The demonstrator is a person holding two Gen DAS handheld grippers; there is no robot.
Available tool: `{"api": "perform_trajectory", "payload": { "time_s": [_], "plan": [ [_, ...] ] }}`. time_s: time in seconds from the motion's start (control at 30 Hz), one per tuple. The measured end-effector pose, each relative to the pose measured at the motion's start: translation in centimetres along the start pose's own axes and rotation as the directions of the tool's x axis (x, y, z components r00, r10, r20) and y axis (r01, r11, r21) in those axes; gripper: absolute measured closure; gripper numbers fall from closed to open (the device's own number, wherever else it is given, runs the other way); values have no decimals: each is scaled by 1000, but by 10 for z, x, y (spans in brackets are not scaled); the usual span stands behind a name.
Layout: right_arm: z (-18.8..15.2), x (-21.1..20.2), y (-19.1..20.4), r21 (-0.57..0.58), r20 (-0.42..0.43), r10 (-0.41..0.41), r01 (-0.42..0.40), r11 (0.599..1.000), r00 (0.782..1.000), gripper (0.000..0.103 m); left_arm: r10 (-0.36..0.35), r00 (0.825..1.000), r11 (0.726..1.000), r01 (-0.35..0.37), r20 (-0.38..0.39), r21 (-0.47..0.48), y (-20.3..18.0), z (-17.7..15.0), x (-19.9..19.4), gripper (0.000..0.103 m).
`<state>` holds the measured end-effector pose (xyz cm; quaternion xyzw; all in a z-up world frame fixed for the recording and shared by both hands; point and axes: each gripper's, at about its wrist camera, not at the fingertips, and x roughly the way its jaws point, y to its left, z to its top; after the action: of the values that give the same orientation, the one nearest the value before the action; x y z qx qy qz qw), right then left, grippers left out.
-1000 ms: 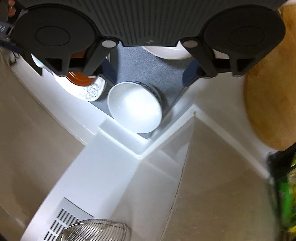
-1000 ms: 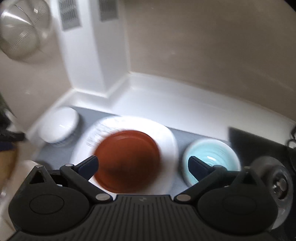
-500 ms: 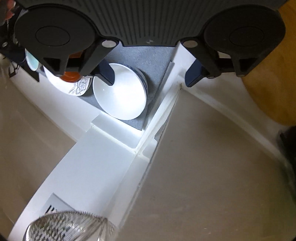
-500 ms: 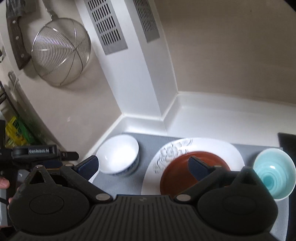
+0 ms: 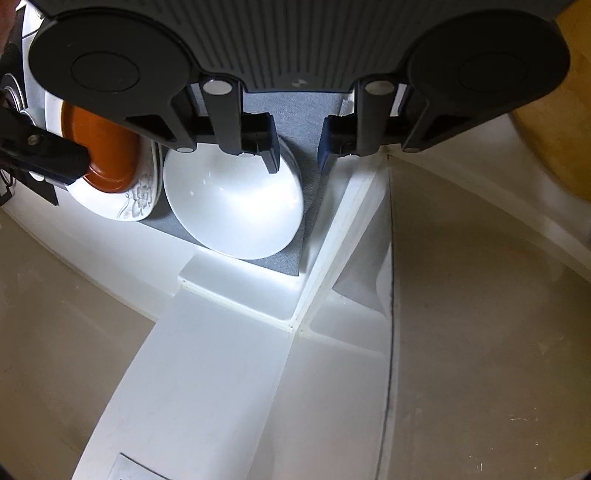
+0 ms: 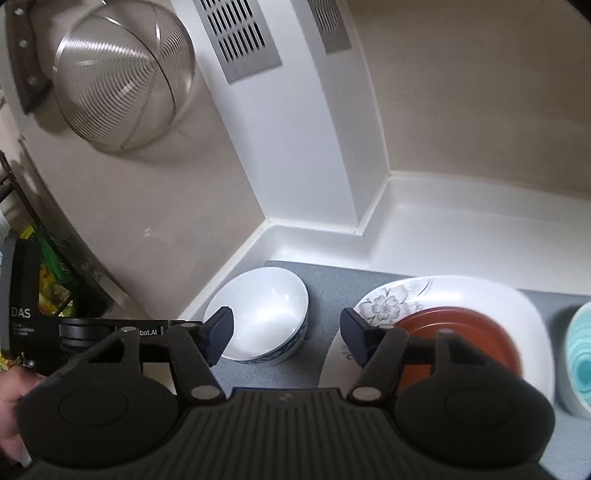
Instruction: Organize plates and bowls
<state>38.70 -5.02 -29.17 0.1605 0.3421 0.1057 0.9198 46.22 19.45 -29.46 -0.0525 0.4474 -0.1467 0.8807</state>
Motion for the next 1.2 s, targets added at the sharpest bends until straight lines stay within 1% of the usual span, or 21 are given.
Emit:
{"api": "perform_trajectory", "payload": {
  "time_s": [0.1, 0.2, 0.27, 0.37, 0.5, 0.53, 0.63, 0.77, 0.87, 1.0, 1.2],
  "plan": [
    [-5, 17, 0, 10, -19, -8, 9, 1000, 1000, 34, -19, 1000, 1000, 19, -2, 8, -1, -1, 4, 80],
    [-10, 30, -2, 19, -34, -5, 5, 1000, 999, 38, -36, 999, 999, 36, -14, -2, 0, -2, 9, 80],
    [-13, 37, -3, 24, -41, 1, 0, 1000, 999, 43, -38, 999, 999, 38, -20, -17, 0, -2, 14, 80],
    [-17, 51, -2, 44, -67, 5, -2, 999, 998, 48, -33, 999, 999, 32, -29, -38, -1, -2, 18, 80],
    [-20, 66, 3, 28, -87, 8, -6, 1000, 996, 49, -30, 999, 998, 27, -45, -54, -1, 0, 21, 80],
    [-20, 70, 4, 23, -97, 6, -3, 1000, 995, 51, -36, 998, 998, 33, -49, -55, -1, 1, 21, 81],
    [-23, 79, 4, 40, -120, 4, 1, 999, 993, 68, -42, 997, 998, 39, -63, -50, -2, 1, 20, 83],
    [-23, 77, 4, 56, -134, -3, 10, 998, 991, 78, -27, 994, 999, 23, -103, -40, -4, -1, 15, 84],
    [-24, 71, 8, 61, -173, -4, 15, 998, 985, 80, -38, 989, 998, 32, -145, -47, -3, -5, 6, 83],
    [-33, 59, 10, 71, -220, 5, 11, 997, 976, 79, -58, 981, 997, 47, -187, -65, -1, -16, -3, 83],
    [-34, 59, 10, 109, -220, 1, 23, 994, 976, 77, -72, 980, 991, 50, -183, -121, 6, -16, 5, 84]
  ]
}}
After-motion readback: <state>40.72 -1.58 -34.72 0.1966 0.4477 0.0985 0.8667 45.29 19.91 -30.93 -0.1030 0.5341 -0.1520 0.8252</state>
